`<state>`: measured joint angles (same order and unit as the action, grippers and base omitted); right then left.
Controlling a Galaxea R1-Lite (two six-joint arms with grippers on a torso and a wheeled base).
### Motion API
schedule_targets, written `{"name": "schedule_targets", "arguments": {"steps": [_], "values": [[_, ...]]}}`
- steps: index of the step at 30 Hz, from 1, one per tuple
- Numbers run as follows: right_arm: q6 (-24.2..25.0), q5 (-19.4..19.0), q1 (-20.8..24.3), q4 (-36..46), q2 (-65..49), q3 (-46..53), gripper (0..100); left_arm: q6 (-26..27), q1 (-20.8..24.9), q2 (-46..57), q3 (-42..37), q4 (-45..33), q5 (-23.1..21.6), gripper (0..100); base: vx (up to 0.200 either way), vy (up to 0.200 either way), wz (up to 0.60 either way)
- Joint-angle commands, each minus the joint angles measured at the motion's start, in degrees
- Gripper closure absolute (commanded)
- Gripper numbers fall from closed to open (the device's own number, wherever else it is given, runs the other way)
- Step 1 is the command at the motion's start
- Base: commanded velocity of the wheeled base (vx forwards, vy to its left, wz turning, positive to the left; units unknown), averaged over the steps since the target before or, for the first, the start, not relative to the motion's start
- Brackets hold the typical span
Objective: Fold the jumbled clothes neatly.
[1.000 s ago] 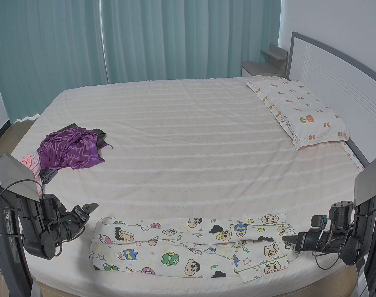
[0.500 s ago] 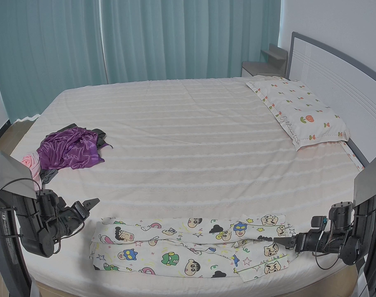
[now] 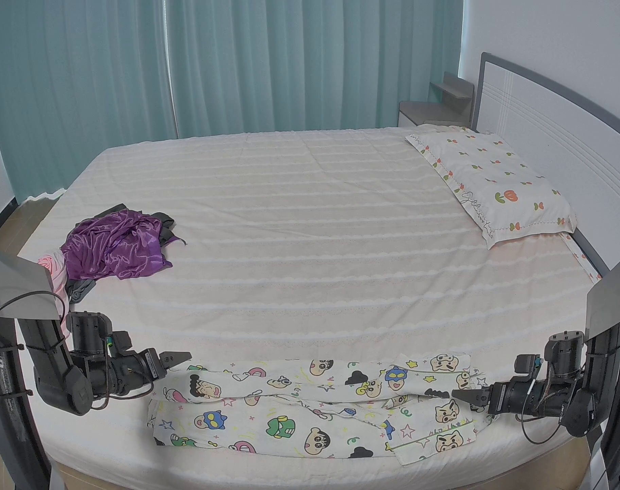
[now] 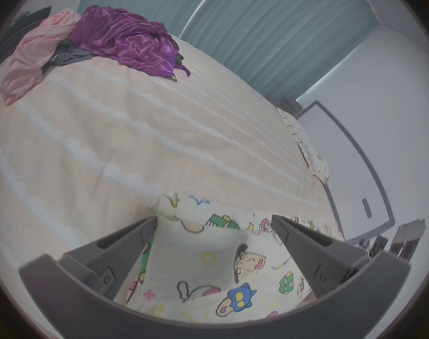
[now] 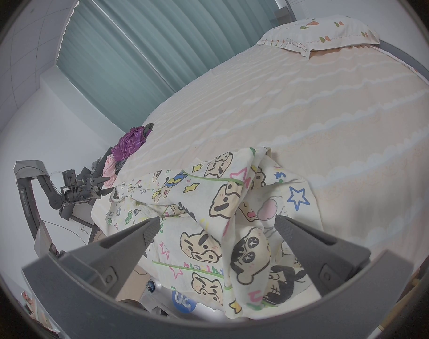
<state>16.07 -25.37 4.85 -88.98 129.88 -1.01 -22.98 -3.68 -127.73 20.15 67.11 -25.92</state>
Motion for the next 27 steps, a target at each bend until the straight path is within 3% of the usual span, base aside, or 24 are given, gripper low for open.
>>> {"name": "schedule_targets", "arguments": {"steps": [1,13,20,21,27], "values": [[0.02,-0.03,0.16,-1.02,-0.06,1.01,0,4.87,-0.8,1.61,0.06,-1.98,-1.77,0,0.0,0.0,0.0],[0.02,-0.12,0.25,-1.02,0.11,0.92,0,12.52,-1.24,0.99,0.68,-6.9,-2.47,0,0.0,0.0,0.0],[-0.07,-0.12,0.33,-1.02,0.29,1.01,0,13.05,-1.06,-1.91,2.96,-7.34,-2.56,0,0.0,0.0,0.0],[-0.07,-0.12,0.33,-1.02,0.38,1.01,0,13.05,-1.15,-2.35,3.49,-7.34,-2.56,100,0.0,0.0,0.0],[-0.07,-0.12,0.33,-1.02,0.64,0.92,0,12.78,-1.15,-2.87,4.11,-6.99,-2.56,100,0.0,0.0,0.0]]}}
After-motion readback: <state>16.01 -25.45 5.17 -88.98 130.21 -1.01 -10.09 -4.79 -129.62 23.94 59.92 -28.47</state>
